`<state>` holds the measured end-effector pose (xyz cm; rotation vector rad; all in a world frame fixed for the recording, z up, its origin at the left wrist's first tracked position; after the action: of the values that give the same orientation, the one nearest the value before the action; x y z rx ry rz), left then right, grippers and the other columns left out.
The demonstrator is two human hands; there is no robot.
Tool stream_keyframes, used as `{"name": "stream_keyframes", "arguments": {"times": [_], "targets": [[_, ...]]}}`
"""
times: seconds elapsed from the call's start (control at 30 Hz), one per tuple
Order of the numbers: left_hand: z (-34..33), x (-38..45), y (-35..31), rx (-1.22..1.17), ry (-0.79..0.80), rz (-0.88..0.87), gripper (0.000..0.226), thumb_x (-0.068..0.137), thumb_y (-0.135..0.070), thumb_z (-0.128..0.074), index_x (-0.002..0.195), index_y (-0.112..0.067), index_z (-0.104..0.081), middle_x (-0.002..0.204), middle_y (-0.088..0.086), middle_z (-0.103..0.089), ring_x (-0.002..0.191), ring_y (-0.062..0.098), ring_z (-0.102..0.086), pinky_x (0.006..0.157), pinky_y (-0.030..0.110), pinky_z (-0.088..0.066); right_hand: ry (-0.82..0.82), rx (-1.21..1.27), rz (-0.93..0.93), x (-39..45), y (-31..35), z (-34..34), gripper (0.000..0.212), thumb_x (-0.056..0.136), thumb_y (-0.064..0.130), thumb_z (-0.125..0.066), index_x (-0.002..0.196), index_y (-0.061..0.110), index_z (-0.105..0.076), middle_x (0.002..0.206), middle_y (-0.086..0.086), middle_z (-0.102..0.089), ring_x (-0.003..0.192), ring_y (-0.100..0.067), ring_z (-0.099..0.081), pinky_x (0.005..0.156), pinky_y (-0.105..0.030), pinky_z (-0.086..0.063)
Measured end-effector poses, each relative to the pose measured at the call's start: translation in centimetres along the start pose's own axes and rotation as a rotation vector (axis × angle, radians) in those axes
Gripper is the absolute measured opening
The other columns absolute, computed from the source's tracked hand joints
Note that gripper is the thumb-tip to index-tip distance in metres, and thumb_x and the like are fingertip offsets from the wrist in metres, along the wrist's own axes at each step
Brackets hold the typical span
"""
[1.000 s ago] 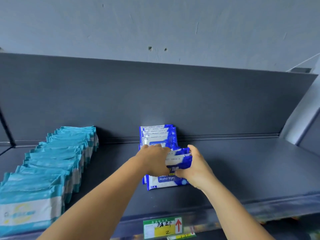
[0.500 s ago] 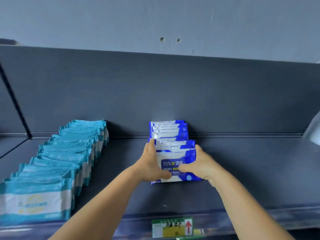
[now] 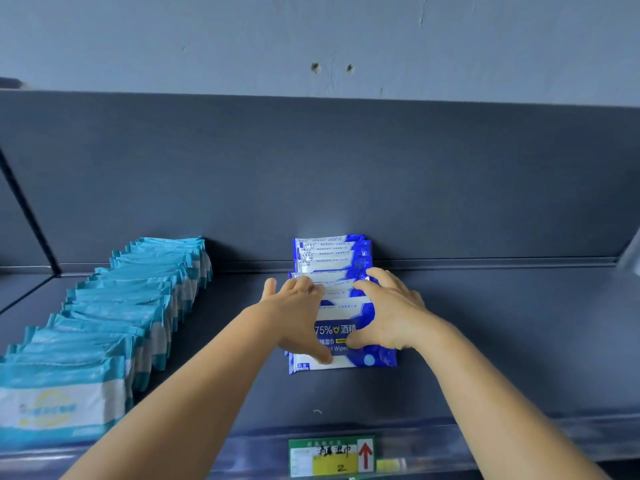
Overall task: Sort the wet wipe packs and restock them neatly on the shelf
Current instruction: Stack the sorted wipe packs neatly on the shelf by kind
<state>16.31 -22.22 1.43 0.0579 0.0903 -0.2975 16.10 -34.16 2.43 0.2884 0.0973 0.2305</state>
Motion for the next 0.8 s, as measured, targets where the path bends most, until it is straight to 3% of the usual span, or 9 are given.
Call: {"name": "stream_keyframes", "arguments": {"times": [0.13,0.23,0.4,0.57,0.8], "targets": [[0.0,-0.2,-1.2,-0.004,-0.007,-0.023,0.11,0.073,-0.057,-0.069,0.151,-0.014,-0.004,0.153,0.001,-0.018,0.144,0.018,-0.012,0.115,0.048,-0.005,0.009,-0.016,-0.015,0.3,-0.3,-0.2,0.102,0.069,0.054,-0.075,0.149,0.029,-0.018,0.158,0.009,0.005,0.146,-0.018,0.001,0.116,-0.039,-0.013],[0.4,-0.7,-2.0,0.002,-0.107,-0.068,0.099,0.076,-0.047,-0.068,0.149,-0.015,-0.009,0.149,0.002,-0.02,0.142,0.02,-0.015,0.114,0.046,-0.011,-0.091,-0.036,-0.001,0.1,-0.2,-0.1,0.11,0.069,0.057,-0.073,0.152,0.028,-0.007,0.159,0.008,0.01,0.147,-0.016,0.007,0.119,-0.041,-0.008],[1.2,-1.9,-3.9,0.034,-0.285,-0.185,0.08,0.084,-0.046,-0.061,0.145,-0.013,-0.02,0.142,0.0,-0.032,0.133,0.02,-0.029,0.108,0.036,-0.024,-0.234,-0.082,0.005,-2.5,0.7,0.0,0.091,0.081,0.053,-0.065,0.151,0.023,-0.014,0.16,0.005,-0.003,0.148,-0.016,0.0,0.117,-0.037,-0.008],[1.0,-4.2,-5.5,0.051,-0.302,-0.258,0.08,0.09,-0.052,-0.052,0.148,-0.01,-0.017,0.15,0.004,-0.027,0.141,0.022,-0.022,0.111,0.036,-0.021,-0.272,-0.066,-0.096,-6.9,0.7,-0.2,0.083,0.087,0.052,-0.059,0.15,0.019,-0.017,0.159,0.003,-0.011,0.147,-0.016,-0.006,0.116,-0.036,-0.013],[0.5,-10.8,-10.6,-0.024,-0.297,-0.451,0.068,0.094,-0.041,-0.047,0.149,-0.011,-0.019,0.153,0.004,-0.026,0.141,0.021,-0.023,0.114,0.035,-0.02,-0.299,-0.132,-0.284,-16.4,-0.2,-1.5,0.077,0.092,0.049,-0.051,0.152,0.019,-0.014,0.159,0.003,-0.012,0.147,-0.015,-0.007,0.116,-0.034,-0.014]]}}
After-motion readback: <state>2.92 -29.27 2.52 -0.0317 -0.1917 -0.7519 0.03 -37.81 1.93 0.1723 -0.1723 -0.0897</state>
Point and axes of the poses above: each hand's wrist, its own x-axis towards the middle knuckle, its own z-axis out of the back of the hand, y = z × x, the point moved 10 cm from there along x, towards the middle knuckle
